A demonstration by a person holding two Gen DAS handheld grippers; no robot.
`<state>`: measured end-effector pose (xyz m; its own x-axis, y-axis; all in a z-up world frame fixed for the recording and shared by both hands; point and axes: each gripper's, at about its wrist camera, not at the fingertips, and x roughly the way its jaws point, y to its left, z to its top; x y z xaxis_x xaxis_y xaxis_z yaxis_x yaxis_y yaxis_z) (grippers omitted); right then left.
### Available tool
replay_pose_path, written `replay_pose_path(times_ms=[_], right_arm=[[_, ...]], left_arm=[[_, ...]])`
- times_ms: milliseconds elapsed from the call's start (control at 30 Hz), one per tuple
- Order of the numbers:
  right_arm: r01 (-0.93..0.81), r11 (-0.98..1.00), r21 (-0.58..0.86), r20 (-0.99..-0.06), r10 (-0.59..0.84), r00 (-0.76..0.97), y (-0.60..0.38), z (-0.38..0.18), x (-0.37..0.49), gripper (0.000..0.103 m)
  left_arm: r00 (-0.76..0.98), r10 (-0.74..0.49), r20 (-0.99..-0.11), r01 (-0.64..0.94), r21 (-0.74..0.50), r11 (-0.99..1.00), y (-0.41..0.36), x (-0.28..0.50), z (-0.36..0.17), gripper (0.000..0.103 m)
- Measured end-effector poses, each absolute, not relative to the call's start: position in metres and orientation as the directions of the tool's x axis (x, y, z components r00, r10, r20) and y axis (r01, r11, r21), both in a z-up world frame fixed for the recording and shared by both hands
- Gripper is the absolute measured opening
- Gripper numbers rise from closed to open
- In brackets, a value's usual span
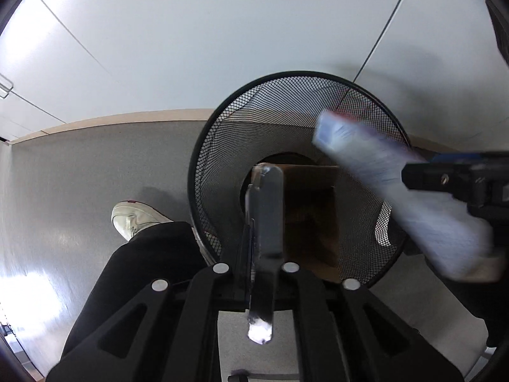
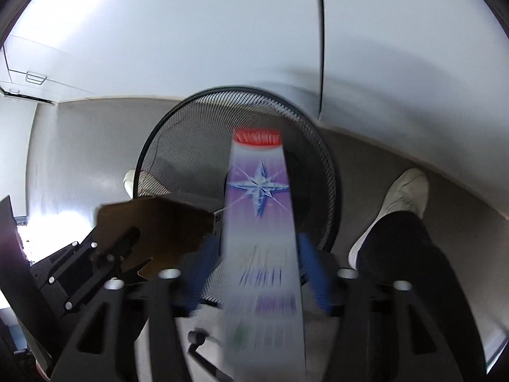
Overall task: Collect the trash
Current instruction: 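Carry both boxes down over the mesh wastebasket and open both tools, then raise both tools back toward the trash on the counter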
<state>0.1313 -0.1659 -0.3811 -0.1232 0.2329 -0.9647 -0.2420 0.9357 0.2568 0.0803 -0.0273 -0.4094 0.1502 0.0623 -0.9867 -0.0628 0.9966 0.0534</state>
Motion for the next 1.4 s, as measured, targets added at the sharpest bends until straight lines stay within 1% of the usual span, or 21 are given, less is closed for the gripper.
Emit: replay_pose_path(times_ms=[33, 67, 100, 133, 167, 233, 267, 300, 467, 533, 667, 833, 967, 1133, 1300, 1400], right_arm=[[-0.243, 0.938, 0.249, -0.967, 0.229, -0.107, -0.167, -0.377, 0.133, 0.079], [-0.244, 0.939, 0.244, -0.969, 0.227, -0.098, -0.172, -0.377, 0.136, 0.080], [-0.243, 0.939, 0.242, -0.970, 0.226, -0.091, -0.173, -0.375, 0.137, 0.080], [-0.238, 0.941, 0.241, -0.970, 0.228, -0.080, -0.176, -0.370, 0.138, 0.085], [-0.234, 0.943, 0.238, -0.971, 0.228, -0.068, -0.177, -0.366, 0.138, 0.091], [-0.232, 0.947, 0.223, -0.974, 0.223, -0.025, -0.185, -0.358, 0.138, 0.093], [-0.234, 0.949, 0.209, -0.976, 0.216, 0.003, -0.188, -0.350, 0.137, 0.097], [-0.237, 0.951, 0.201, -0.977, 0.213, 0.026, -0.190, -0.342, 0.135, 0.099], [-0.279, 0.946, 0.167, -0.974, 0.203, 0.104, -0.194, -0.306, 0.122, 0.100], [-0.296, 0.943, 0.150, -0.970, 0.198, 0.141, -0.197, -0.292, 0.114, 0.100], [-0.333, 0.933, 0.134, -0.952, 0.215, 0.218, -0.198, -0.248, 0.091, 0.100], [-0.399, 0.907, 0.137, -0.916, 0.269, 0.298, -0.197, -0.178, 0.060, 0.100], [-0.411, 0.899, 0.149, -0.874, 0.314, 0.370, -0.203, -0.113, 0.039, 0.100], [-0.412, 0.897, 0.157, -0.825, 0.348, 0.444, -0.217, -0.036, 0.026, 0.100], [-0.431, 0.885, 0.176, -0.798, 0.385, 0.464, -0.231, 0.022, 0.023, 0.100], [-0.440, 0.878, 0.187, -0.785, 0.403, 0.470, -0.242, 0.056, 0.030, 0.100]], left_arm=[[0.146, 0.065, -0.987, -0.059, 0.057, 0.997, -0.026, 0.080, -0.412, 0.012], [0.139, 0.069, -0.988, -0.055, 0.062, 0.997, -0.025, 0.079, -0.413, 0.027], [0.137, 0.075, -0.988, -0.054, 0.068, 0.996, -0.029, 0.080, -0.414, 0.059], [0.148, 0.089, -0.985, -0.057, 0.081, 0.995, -0.030, 0.081, -0.412, 0.074], [0.173, 0.094, -0.980, -0.060, 0.085, 0.995, -0.035, 0.085, -0.407, 0.085], [0.196, 0.097, -0.976, -0.064, 0.086, 0.994, -0.034, 0.085, -0.399, 0.088], [0.194, 0.094, -0.976, -0.068, 0.083, 0.994, -0.032, 0.085, -0.397, 0.095], [0.201, 0.095, -0.975, -0.072, 0.082, 0.994, -0.032, 0.085, -0.393, 0.099], [0.224, 0.076, -0.972, -0.102, 0.054, 0.993, -0.024, 0.082, -0.377, 0.099], [0.255, 0.085, -0.963, -0.112, 0.058, 0.992, -0.022, 0.077, -0.362, 0.099], [0.321, 0.088, -0.943, -0.123, 0.051, 0.991, -0.019, 0.065, -0.325, 0.099], [0.435, 0.124, -0.892, -0.149, 0.065, 0.987, -0.012, 0.040, -0.252, 0.099], [0.520, 0.142, -0.843, -0.153, 0.071, 0.986, -0.007, 0.022, -0.192, 0.099], [0.613, 0.183, -0.768, -0.157, 0.109, 0.982, -0.015, 0.004, -0.114, 0.099], [0.678, 0.148, -0.720, -0.139, 0.072, 0.988, -0.021, -0.002, -0.048, 0.099], [0.707, 0.152, -0.691, -0.126, 0.088, 0.988, -0.029, 0.007, -0.011, 0.099]])
